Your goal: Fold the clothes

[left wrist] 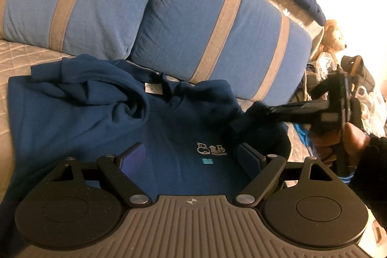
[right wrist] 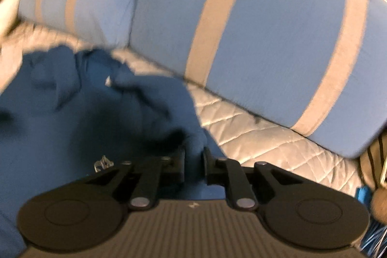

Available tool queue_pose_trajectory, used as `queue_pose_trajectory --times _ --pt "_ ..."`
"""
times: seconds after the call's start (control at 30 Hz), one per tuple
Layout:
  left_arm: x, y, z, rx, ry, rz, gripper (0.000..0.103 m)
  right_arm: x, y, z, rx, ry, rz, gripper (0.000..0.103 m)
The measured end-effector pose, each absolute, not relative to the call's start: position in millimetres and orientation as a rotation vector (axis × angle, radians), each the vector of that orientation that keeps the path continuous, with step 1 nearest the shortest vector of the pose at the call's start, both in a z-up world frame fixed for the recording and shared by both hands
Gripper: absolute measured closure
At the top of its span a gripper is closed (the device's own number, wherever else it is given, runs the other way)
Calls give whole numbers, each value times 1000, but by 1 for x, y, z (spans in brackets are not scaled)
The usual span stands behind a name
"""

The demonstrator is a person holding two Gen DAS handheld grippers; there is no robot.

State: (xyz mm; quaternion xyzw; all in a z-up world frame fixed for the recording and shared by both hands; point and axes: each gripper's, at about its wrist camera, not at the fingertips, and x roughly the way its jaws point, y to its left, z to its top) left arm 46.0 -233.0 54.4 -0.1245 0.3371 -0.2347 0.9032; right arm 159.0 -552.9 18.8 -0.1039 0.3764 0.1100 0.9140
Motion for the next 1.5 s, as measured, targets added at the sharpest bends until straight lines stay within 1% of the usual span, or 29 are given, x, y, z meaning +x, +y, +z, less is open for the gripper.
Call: queue_pose_trajectory --times 0.27,0.4,0.53,0.77,0.83,0.87,0.9,0.93,0.97,1.0,1.03,1.1,1.2,1.27,1.4,1.5 --pt "45 -233 55 -254 699 -487 18 136 -640 81 208 583 1 91" --pt "44 -233 56 -252 694 -492 18 108 -682 94 370 512 -153 91" --pt "44 -233 57 -254 690 -494 18 67 -699 83 406 482 -189 91" --pt "42 -234 57 -245 692 -495 18 -6 -672 16 272 632 -90 91" --pt "41 -234 57 -243 694 -494 18 -22 -660 5 202 682 -41 90" --pt "41 -234 57 -243 694 -494 18 -29 -657 1 167 712 -8 85" --pt "41 -234 57 -243 694 -494 18 -36 -654 -3 132 740 25 85" --pt "41 -235 58 -244 693 -495 18 -42 -651 -3 81 758 56 81" --pt "41 -235 58 -244 691 -496 18 -47 -649 -4 29 776 87 62" --pt "41 -235 58 -244 690 -496 18 -53 -646 -4 -23 791 116 57" --pt "41 -235 58 -243 691 -495 18 -57 -644 1 -80 777 123 54" --pt "41 -235 57 -240 693 -493 18 -63 -641 9 -194 747 139 39" --pt "41 -236 57 -235 694 -491 18 -56 -639 29 -316 693 176 31" --pt "41 -236 56 -232 695 -489 18 -41 -640 42 -367 692 235 25" --pt "42 -236 56 -230 698 -487 18 -5 -653 46 -397 746 298 22" --pt "42 -237 56 -227 699 -490 18 21 -671 36 -337 803 314 22"
